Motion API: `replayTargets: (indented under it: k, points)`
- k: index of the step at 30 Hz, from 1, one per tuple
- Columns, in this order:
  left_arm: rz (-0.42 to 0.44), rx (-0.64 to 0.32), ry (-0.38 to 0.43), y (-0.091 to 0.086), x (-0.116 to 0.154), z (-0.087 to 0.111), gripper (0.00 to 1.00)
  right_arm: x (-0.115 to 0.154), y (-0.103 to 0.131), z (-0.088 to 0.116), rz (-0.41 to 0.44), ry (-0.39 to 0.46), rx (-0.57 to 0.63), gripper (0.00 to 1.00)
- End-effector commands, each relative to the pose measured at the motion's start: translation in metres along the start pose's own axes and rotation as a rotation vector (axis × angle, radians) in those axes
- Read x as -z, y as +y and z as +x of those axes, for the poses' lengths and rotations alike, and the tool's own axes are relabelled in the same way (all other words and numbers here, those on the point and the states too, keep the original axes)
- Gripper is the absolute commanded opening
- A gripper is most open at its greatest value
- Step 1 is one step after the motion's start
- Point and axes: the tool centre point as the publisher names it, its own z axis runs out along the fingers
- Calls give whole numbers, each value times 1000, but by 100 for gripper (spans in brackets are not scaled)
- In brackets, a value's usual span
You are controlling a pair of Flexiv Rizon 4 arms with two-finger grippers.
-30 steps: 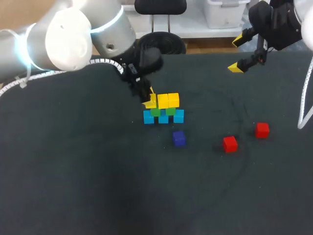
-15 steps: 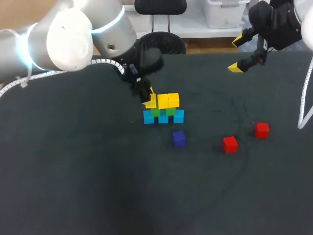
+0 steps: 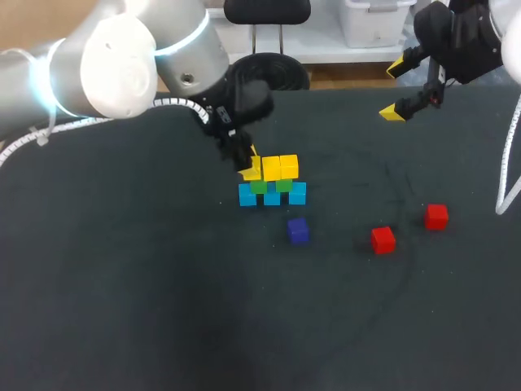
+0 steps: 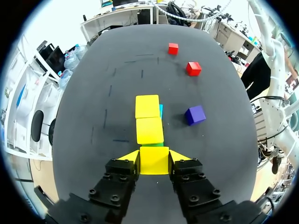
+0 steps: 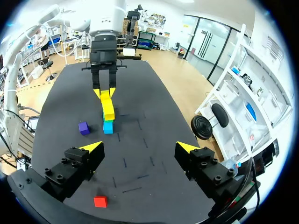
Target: Place the blue cubes, place green cubes on the blue cubes, place the yellow cubes on the green cubes, then place the red cubes on the yellow cubes, and place purple cube on the red cubes.
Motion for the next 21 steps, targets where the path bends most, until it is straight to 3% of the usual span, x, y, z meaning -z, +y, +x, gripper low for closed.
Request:
replayTargets:
  k: [1,21]
  points:
    - [6,-1,6,3,-2,-2,0,-1,-1,0,-3,-2,1,100]
    - [11,-7,12,8,-4,-3,0,-1,-1,0,-3,-2,1,100]
